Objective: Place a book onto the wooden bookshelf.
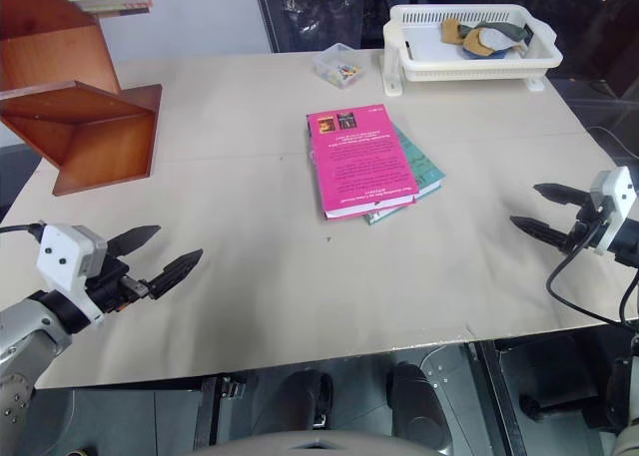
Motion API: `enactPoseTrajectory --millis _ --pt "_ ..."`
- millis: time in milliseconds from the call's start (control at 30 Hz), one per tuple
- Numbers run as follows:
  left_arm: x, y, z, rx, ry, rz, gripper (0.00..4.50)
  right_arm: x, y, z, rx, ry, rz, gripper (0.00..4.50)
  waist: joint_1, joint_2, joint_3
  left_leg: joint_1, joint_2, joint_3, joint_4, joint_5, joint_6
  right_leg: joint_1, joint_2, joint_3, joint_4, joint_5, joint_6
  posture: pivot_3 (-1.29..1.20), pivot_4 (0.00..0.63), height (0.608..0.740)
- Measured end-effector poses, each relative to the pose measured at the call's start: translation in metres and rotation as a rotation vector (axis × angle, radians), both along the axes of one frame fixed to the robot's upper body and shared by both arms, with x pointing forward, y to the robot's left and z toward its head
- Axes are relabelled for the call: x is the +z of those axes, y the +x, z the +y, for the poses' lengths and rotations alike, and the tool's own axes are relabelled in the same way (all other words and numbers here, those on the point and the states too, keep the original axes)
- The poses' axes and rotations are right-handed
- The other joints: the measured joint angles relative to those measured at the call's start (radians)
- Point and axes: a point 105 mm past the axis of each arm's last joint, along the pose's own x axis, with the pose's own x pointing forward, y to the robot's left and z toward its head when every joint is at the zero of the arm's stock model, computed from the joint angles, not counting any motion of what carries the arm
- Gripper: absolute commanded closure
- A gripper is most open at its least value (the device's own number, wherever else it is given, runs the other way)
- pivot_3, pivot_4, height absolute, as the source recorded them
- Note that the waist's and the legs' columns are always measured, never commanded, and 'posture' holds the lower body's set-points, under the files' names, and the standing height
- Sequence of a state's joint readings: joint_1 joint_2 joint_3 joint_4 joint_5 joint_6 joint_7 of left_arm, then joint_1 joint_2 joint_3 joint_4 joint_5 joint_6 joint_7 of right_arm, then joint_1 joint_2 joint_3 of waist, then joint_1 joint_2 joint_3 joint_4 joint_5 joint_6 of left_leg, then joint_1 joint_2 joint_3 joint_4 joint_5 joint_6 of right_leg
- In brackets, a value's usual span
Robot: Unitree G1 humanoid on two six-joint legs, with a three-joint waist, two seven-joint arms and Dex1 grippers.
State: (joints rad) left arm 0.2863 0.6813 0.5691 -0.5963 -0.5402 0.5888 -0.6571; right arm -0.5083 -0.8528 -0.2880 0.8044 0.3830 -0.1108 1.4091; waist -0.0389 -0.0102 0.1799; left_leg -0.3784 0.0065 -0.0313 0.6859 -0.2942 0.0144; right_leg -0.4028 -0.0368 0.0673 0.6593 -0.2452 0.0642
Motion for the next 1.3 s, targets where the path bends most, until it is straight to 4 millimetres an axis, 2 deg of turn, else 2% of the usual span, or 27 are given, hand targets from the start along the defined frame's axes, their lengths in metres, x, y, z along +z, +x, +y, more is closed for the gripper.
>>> enactPoseTrajectory --millis 1300 --pt "-0.0005 0.0001 -0.0001 0.006 -0.014 0.004 0.08 -0.0009 0.0001 -0.0008 -0.004 -0.004 -0.002 0.0 0.0 0.0 0.0 0.0 0.0 0.0 0.0 0.0 0.0 0.0 0.0 0.0 0.0 0.0 0.0 0.0 0.15 0.74"
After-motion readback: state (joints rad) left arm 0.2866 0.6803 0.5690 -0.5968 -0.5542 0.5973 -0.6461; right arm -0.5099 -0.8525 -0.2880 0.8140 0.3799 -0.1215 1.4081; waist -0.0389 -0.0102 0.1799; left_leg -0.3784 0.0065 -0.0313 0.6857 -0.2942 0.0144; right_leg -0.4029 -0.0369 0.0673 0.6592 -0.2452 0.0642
